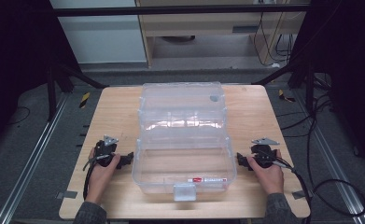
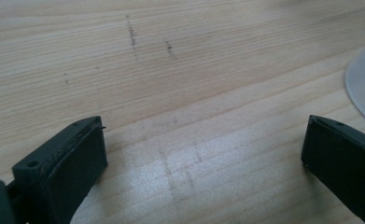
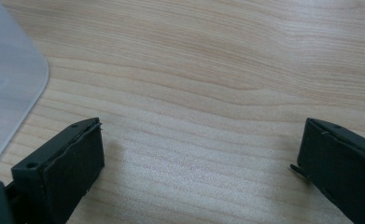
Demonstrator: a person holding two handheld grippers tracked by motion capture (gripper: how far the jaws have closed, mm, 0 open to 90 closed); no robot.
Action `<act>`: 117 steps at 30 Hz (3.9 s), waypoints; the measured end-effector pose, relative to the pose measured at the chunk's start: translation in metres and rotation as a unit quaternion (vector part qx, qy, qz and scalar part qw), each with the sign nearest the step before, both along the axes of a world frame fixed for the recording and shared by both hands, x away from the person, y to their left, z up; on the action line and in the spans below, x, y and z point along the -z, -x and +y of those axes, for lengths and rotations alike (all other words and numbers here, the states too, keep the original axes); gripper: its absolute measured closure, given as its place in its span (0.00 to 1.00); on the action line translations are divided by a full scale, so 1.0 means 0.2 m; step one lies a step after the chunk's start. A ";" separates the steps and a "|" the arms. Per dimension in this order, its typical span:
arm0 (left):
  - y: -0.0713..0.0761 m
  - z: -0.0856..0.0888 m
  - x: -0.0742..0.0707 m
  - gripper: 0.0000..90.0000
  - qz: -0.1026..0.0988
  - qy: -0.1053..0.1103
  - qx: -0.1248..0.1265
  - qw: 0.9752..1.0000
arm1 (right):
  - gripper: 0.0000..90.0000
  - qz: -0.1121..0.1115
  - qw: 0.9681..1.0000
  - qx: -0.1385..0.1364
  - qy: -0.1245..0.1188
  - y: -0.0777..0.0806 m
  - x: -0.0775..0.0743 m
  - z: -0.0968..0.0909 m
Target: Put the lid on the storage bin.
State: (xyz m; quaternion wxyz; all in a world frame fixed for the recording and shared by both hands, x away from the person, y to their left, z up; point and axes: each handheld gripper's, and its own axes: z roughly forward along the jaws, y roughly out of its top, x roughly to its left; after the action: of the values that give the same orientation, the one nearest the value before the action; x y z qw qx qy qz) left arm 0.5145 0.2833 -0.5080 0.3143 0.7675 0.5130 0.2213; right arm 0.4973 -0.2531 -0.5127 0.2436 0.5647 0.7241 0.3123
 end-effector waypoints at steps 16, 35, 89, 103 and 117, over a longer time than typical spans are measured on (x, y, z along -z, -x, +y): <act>0.07 0.03 -0.09 0.04 -0.010 0.008 0.041 0.999 | 0.13 -0.010 0.999 -0.036 -0.005 0.06 -0.07 0.00; 0.34 0.04 -0.64 0.04 -0.085 -0.033 0.172 0.981 | 0.19 -0.028 0.977 -0.156 0.145 0.14 -0.64 0.03; 0.57 -0.58 -0.50 0.44 0.024 -0.125 0.448 0.885 | 0.80 0.021 0.842 -0.467 0.270 -0.32 -1.07 0.73; 0.53 -0.58 -0.46 0.80 0.042 -0.122 0.442 0.888 | 0.89 0.023 0.825 -0.485 0.290 -0.32 -1.06 0.76; 0.46 -0.58 -0.45 0.88 0.041 -0.104 0.430 0.896 | 0.91 0.015 0.828 -0.478 0.294 -0.37 -1.07 0.78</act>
State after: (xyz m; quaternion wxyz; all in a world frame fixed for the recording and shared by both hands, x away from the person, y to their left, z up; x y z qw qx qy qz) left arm 0.4227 0.1667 -0.4176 0.2755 0.9500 0.1196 0.0854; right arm 0.5711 -0.0966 -0.2987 0.2073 0.0540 0.9646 0.1540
